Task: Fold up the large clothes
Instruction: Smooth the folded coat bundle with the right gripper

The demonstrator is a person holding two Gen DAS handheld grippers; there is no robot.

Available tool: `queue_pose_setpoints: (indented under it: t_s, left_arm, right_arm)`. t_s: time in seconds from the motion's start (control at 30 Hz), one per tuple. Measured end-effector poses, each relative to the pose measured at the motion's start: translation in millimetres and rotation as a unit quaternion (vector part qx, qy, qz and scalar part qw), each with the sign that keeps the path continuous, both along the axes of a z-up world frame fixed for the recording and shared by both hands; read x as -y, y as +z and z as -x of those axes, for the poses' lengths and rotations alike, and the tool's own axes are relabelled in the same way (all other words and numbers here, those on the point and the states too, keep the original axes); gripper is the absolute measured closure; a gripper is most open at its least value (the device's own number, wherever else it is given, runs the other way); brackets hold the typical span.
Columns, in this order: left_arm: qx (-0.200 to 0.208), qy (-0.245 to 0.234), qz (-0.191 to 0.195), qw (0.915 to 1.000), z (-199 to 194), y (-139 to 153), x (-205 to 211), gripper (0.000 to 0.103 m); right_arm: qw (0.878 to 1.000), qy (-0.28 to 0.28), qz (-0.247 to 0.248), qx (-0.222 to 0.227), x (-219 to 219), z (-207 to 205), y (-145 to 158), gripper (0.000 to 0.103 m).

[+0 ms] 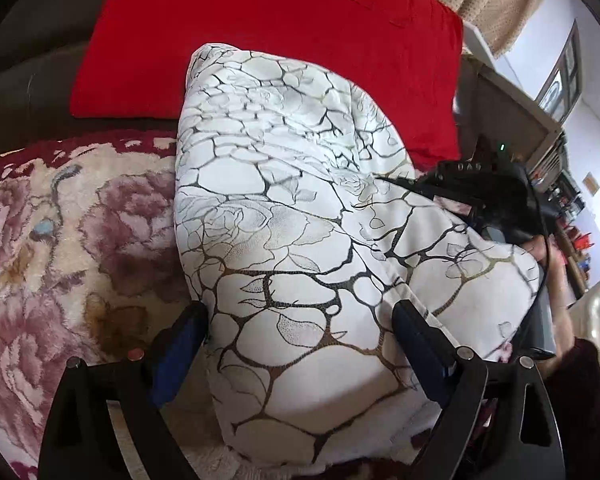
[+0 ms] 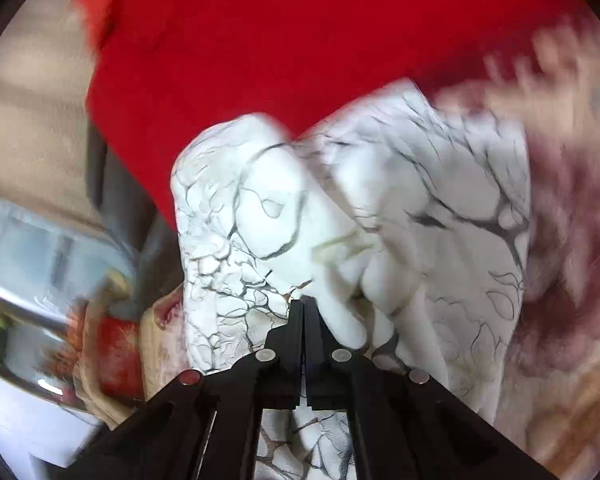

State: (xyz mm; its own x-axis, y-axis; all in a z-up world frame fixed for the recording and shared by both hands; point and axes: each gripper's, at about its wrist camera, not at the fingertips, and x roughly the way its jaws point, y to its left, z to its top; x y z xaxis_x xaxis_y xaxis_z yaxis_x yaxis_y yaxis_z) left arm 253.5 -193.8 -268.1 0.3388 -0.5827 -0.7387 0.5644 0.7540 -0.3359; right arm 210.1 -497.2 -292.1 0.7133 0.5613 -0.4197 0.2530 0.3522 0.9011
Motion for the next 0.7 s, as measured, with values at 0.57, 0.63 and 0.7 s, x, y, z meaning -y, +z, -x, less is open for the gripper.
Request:
queue_pose_setpoints:
  t_s: [0.57, 0.63, 0.7]
  left_arm:
    - [0.019, 0.100, -0.078, 0.9917, 1.6, -3.0, -33.9, 0.009]
    - [0.016, 0.097, -0.078, 0.9921, 1.2, -4.3, -31.5, 0.009]
    - [0.015, 0.091, -0.088, 0.9918, 0.9, -4.0, -29.1, 0.009]
  right_arm:
    - [0.970, 0.050, 0.197, 0.133, -70.4, 95.6, 118.6, 0.095]
    - [0.975, 0.064, 0.200, 0.070, -75.3, 87.9, 93.6, 0.095]
    - [0.975, 0.060, 0.216, 0.007, -73.0, 76.3, 63.9, 0.101]
